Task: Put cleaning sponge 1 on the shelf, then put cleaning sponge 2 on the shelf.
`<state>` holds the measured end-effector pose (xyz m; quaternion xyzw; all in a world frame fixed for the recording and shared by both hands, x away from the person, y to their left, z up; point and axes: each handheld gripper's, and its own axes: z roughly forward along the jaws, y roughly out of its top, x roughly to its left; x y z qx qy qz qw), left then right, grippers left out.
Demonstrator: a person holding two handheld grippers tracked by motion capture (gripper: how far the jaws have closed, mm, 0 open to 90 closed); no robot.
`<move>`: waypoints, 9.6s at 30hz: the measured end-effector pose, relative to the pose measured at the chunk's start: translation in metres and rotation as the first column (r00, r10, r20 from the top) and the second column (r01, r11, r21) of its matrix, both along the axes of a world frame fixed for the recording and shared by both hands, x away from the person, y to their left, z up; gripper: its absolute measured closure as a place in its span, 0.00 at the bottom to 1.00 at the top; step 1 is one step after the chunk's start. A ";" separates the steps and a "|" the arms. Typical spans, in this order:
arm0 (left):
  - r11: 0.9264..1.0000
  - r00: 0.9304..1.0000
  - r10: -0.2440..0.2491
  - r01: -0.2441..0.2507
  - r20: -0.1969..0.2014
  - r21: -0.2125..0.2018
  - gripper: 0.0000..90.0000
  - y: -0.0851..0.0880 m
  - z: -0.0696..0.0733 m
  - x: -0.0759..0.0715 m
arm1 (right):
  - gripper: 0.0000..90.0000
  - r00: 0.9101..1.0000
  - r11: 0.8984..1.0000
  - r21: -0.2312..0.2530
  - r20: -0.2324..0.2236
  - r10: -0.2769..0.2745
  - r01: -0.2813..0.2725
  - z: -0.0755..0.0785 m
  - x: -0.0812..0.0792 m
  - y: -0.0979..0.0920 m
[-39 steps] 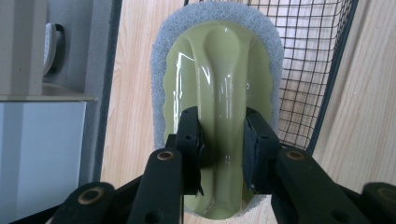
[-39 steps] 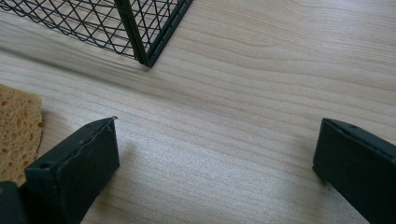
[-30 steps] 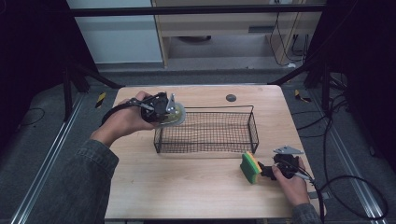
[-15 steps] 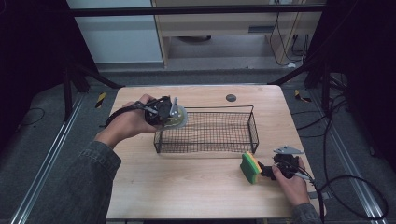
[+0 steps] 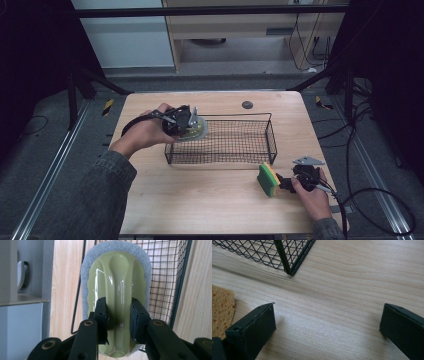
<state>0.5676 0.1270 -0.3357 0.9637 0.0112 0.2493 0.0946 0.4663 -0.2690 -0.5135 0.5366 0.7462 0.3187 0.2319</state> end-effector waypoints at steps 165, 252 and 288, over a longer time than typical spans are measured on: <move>0.760 0.887 0.431 -0.457 -0.166 -0.462 0.05 0.090 -0.037 -0.065 | 0.09 0.998 0.998 -0.057 -0.063 0.004 -0.008 0.013 -0.011 -0.001; 0.500 0.729 0.590 -0.668 -0.347 -0.552 0.00 0.156 -0.171 -0.087 | 0.58 0.887 0.971 -0.126 -0.443 0.130 -0.204 0.092 0.005 0.097; 0.501 0.732 0.587 -0.664 -0.346 -0.555 0.00 0.156 -0.171 -0.087 | 0.71 0.962 0.997 -0.064 -0.271 0.031 -0.050 0.169 0.031 0.013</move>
